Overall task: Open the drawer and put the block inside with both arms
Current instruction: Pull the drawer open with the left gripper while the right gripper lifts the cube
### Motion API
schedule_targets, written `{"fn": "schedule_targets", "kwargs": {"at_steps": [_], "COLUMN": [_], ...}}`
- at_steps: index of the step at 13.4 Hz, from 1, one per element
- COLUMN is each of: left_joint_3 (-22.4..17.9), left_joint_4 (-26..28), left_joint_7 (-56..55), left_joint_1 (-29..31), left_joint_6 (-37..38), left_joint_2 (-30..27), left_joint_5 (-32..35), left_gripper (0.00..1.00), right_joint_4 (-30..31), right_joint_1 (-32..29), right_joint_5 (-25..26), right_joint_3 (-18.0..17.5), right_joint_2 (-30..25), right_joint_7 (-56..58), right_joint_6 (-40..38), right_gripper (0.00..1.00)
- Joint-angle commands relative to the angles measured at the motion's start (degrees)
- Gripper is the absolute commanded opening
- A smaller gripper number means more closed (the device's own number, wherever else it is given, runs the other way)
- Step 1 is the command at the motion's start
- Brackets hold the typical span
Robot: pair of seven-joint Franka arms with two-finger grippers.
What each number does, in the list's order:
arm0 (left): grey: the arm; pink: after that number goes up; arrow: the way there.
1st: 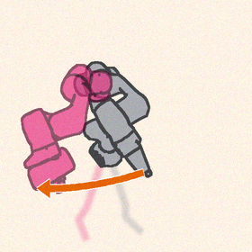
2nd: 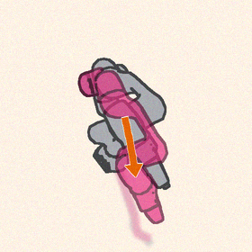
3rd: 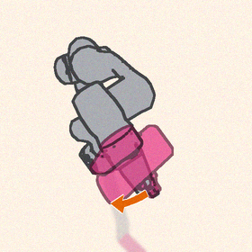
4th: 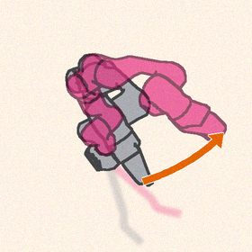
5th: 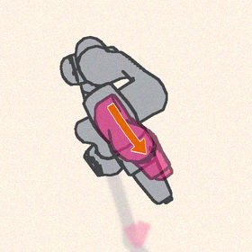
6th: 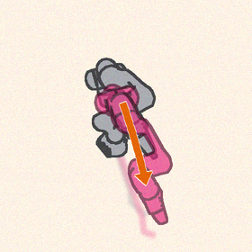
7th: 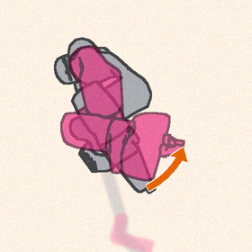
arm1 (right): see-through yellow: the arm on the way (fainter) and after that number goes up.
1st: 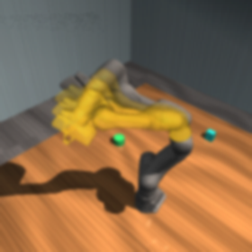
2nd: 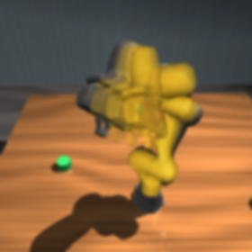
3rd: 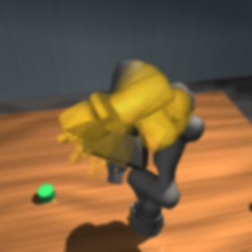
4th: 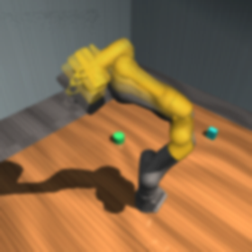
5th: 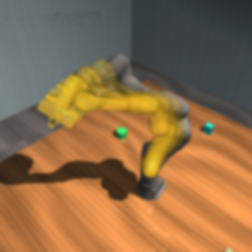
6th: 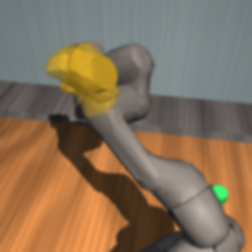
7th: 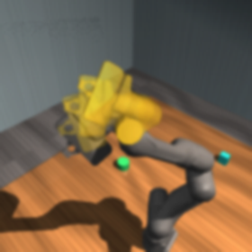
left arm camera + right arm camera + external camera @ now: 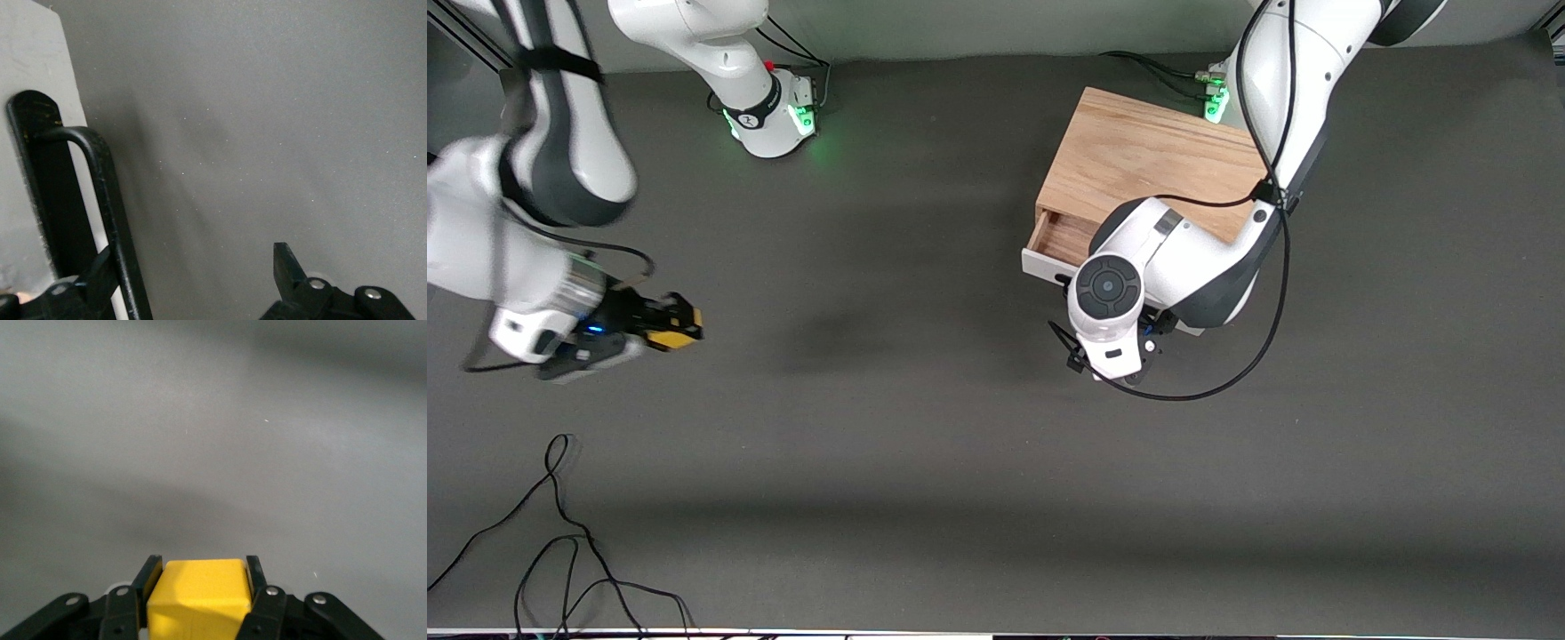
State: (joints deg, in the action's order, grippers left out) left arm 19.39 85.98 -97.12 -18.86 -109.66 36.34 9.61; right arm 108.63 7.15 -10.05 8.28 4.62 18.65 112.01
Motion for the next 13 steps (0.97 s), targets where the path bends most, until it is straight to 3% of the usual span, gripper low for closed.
{"fn": "schedule_targets", "kwargs": {"at_steps": [1, 4, 13], "left_joint_3": [-0.23, -1.55, -2.34], "left_joint_4": [-6.96, -7.05, -7.14], "left_joint_7": [-1.49, -1.49, -1.41], "left_joint_1": [-1.18, -1.18, -1.18], "left_joint_6": [-3.61, -7.49, -12.86], "left_joint_2": [3.91, 3.91, 4.09], "left_joint_5": [1.90, 1.82, 1.99], "left_gripper": [1.00, 1.00, 1.00], "right_joint_4": [-8.75, -16.67, -17.22], "right_joint_1": [0.58, 0.58, 1.11], "right_joint_5": [-0.59, 1.16, 1.61], "right_joint_3": [2.17, 3.23, 2.79], "right_joint_2": [0.48, 0.48, 1.27], "right_joint_7": [-2.48, -7.11, -11.97], "right_joint_6": [-8.97, -16.10, -16.73], "right_gripper": [0.00, 0.00, 0.00]}}
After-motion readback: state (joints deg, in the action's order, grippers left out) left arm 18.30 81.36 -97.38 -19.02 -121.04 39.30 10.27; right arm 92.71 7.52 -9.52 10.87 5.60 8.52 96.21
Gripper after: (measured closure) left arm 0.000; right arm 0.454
